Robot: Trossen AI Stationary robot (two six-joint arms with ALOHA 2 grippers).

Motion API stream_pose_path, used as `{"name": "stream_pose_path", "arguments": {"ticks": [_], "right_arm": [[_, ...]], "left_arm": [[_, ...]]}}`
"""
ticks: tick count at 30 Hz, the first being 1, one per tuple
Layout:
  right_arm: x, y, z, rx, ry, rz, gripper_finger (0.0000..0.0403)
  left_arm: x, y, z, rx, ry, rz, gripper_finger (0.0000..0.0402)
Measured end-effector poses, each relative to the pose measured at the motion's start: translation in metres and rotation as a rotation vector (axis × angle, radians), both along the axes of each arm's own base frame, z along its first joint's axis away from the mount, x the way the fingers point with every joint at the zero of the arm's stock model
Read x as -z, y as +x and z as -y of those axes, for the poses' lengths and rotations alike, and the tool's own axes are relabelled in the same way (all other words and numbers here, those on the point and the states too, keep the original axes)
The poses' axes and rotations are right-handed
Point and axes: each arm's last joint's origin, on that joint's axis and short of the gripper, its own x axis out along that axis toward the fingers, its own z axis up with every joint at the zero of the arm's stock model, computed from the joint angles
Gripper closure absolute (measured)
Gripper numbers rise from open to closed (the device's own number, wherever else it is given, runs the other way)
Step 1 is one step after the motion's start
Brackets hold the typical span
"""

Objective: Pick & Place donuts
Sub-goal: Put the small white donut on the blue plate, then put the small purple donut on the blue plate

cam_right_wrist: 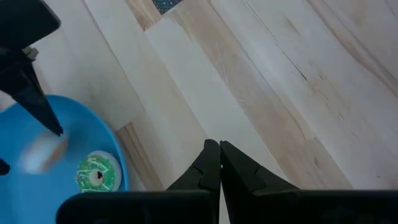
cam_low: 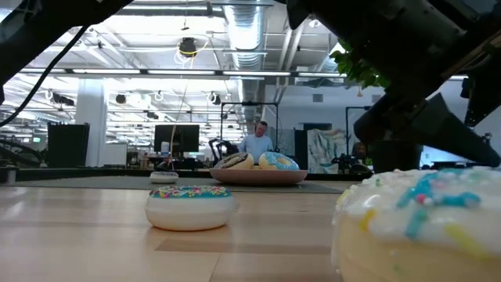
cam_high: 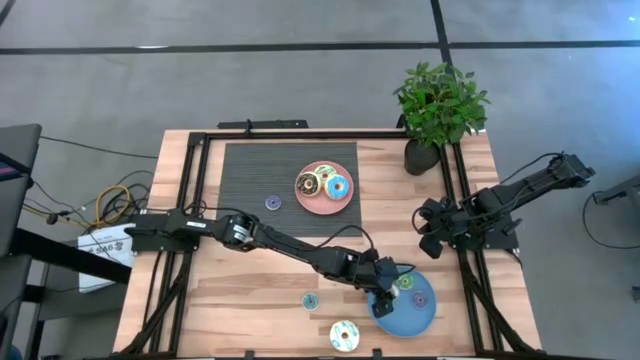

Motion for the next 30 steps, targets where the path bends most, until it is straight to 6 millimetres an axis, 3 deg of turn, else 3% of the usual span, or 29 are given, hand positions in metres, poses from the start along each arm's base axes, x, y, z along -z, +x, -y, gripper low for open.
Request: {"name": "stream_pose_path", "arguments": {"ticks": [14, 18, 24, 30], "right_arm": [[0.000, 0.000, 0.000, 0.000, 0.000, -0.001, 0.0403], [0.000, 0.000, 0.000, 0.000, 0.000, 0.000, 0.0403], [0.000, 0.001, -0.001, 0.000, 0.005, 0.014, 0.0403], [-0.002, 0.004, -0.001, 0.000, 0.016, 0.040, 0.0403]], "left_arm": [[-0.007, 0.001, -0.007, -0.018, -0.009, 0.009, 0.0114], [-0.027, 0.001, -0.014, -0.005, -0.044, 0.009, 0.0114], [-0.078, -0.010, -0.021, 0.001, 0.025, 0.062, 0.0136], [-0.107, -0.034, -0.017, 0.009, 0.229, 0.013, 0.0221]]}}
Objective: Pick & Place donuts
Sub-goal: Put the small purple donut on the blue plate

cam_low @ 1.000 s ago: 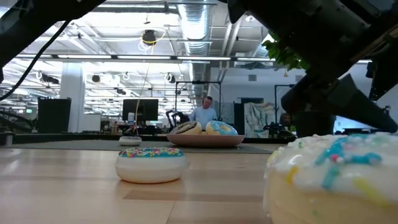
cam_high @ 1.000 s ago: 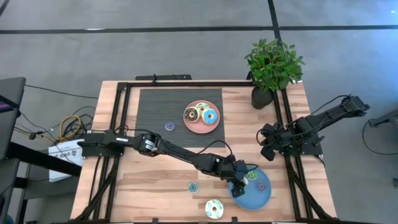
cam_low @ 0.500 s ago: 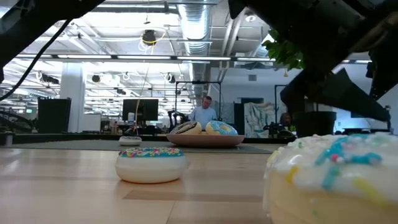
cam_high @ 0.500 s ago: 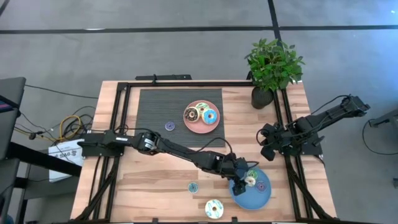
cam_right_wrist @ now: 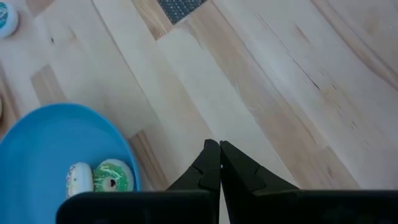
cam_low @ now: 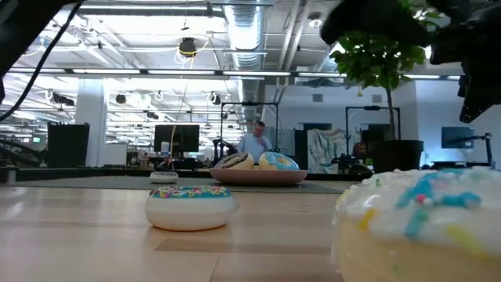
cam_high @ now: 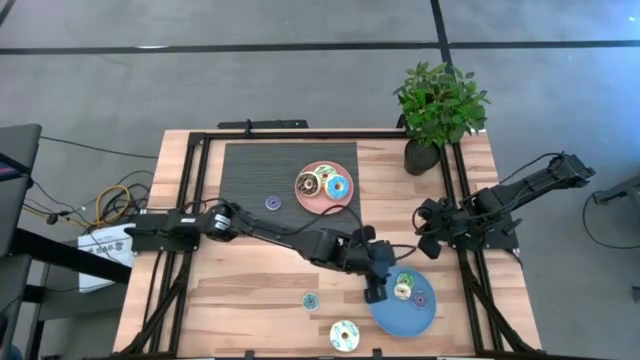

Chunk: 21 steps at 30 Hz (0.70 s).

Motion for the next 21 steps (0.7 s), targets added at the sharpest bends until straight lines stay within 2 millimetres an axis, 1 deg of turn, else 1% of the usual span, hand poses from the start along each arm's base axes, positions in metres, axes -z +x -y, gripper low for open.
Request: {"name": "stream_pose_path", "arguments": {"ticks": [3, 7, 8, 10, 14, 18, 21], "right_arm": [[0.000, 0.001, 0.000, 0.001, 0.001, 0.007, 0.0403], [0.000, 0.001, 0.000, 0.001, 0.000, 0.007, 0.0403], [0.000, 0.001, 0.000, 0.001, 0.000, 0.008, 0.0403], [0.000, 0.001, 0.000, 0.001, 0.000, 0.007, 0.0403], [0.000, 0.001, 0.000, 0.002, 0.000, 0.008, 0.0403], [-0.001, 0.001, 0.000, 0.002, 0.003, 0.015, 0.0403], [-0.001, 0.002, -0.001, 0.002, 0.004, 0.018, 0.0403]], "left_arm": [[-0.004, -0.010, 0.004, 0.018, 0.051, -0.051, 0.0288], [0.002, -0.015, 0.005, 0.032, 0.077, -0.126, 0.0372], [0.002, -0.016, 0.005, 0.031, 0.081, -0.137, 0.0386], [0.006, -0.017, 0.005, 0.029, 0.089, -0.154, 0.0394], [0.021, -0.023, 0.006, 0.039, 0.105, -0.214, 0.0392], [0.029, -0.040, 0.005, 0.030, 0.103, -0.257, 0.0400], [0.035, -0.054, 0.002, 0.039, 0.059, -0.214, 0.0400]]}}
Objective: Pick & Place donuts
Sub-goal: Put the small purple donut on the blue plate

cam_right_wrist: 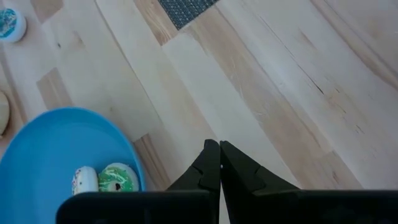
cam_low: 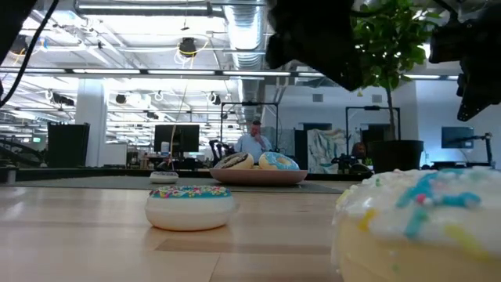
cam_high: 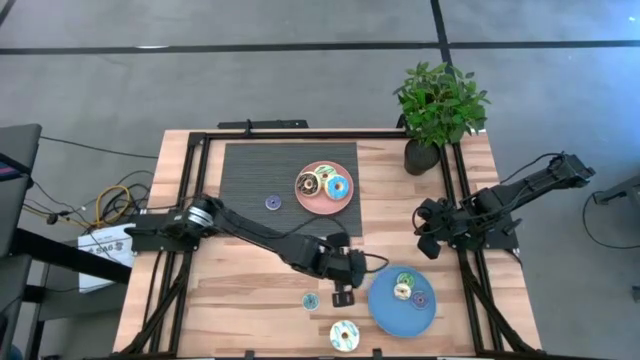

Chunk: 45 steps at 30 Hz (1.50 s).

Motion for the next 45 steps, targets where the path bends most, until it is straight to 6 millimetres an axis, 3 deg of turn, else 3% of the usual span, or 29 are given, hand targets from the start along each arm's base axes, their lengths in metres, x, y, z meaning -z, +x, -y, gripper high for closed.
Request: {"name": "stream_pose_path", "arguments": {"ticks": [6, 18, 27, 35, 41, 45], "right_arm": [[-0.002, 0.004, -0.001, 0.000, 0.017, 0.042, 0.0403], [-0.009, 0.016, -0.005, 0.026, 0.031, 0.186, 0.0403], [-0.012, 0.061, -0.007, 0.050, -0.027, 0.388, 0.0403], [-0.006, 0.106, -0.009, 0.086, -0.084, 0.242, 0.0403], [-0.009, 0.121, -0.010, 0.091, -0.115, 0.147, 0.0403], [-0.011, 0.121, -0.011, 0.113, -0.100, 0.144, 0.0403]], "left_arm": [[-0.009, -0.044, -0.017, -0.002, -0.113, 0.223, 0.0401], [0.007, -0.172, -0.060, -0.059, -0.186, 0.328, 0.0401], [0.020, -0.241, -0.090, -0.040, -0.131, 0.377, 0.0401], [0.025, -0.279, -0.107, -0.081, -0.156, 0.441, 0.0401], [0.027, -0.285, -0.112, -0.114, -0.098, 0.405, 0.0397], [0.032, -0.286, -0.116, -0.206, -0.034, 0.367, 0.0370]]}}
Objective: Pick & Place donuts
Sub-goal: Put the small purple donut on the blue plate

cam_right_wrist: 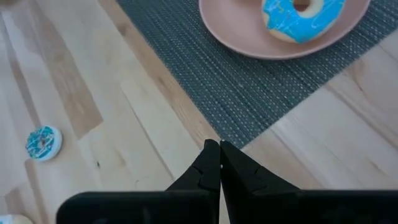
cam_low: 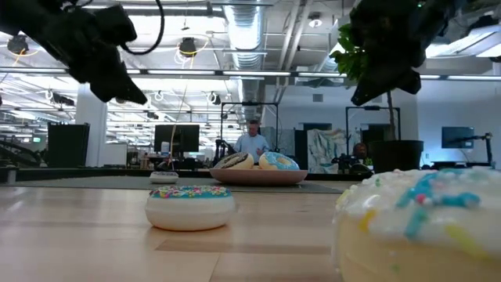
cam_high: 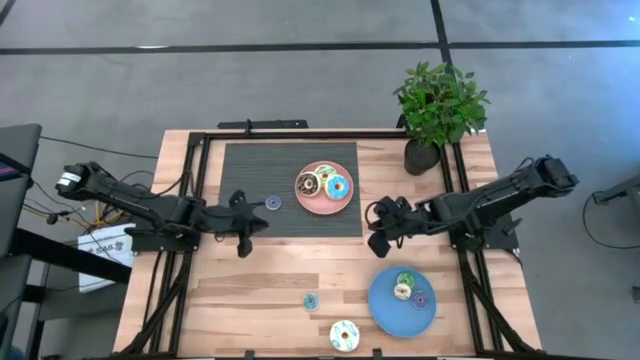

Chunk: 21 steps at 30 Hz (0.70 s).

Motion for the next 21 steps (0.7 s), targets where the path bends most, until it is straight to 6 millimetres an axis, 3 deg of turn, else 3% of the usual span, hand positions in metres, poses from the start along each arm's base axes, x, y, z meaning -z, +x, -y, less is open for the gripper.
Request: {"name": "stream_pose_path", "arguments": {"ticks": [5, 13, 21], "right_arm": [[0.000, -0.004, 0.001, 0.044, 0.027, -0.021, 0.0403], [0.002, -0.006, 0.001, 0.099, 0.061, -0.034, 0.0403], [0.002, -0.006, 0.001, 0.122, 0.076, -0.036, 0.0403]], "left_arm": [[0.007, 0.000, -0.016, -0.135, -0.044, -0.061, 0.0301], [0.018, 0.012, -0.044, -0.164, -0.211, -0.164, 0.0155], [0.018, 0.041, -0.067, -0.176, -0.090, -0.259, 0.0027]]}}
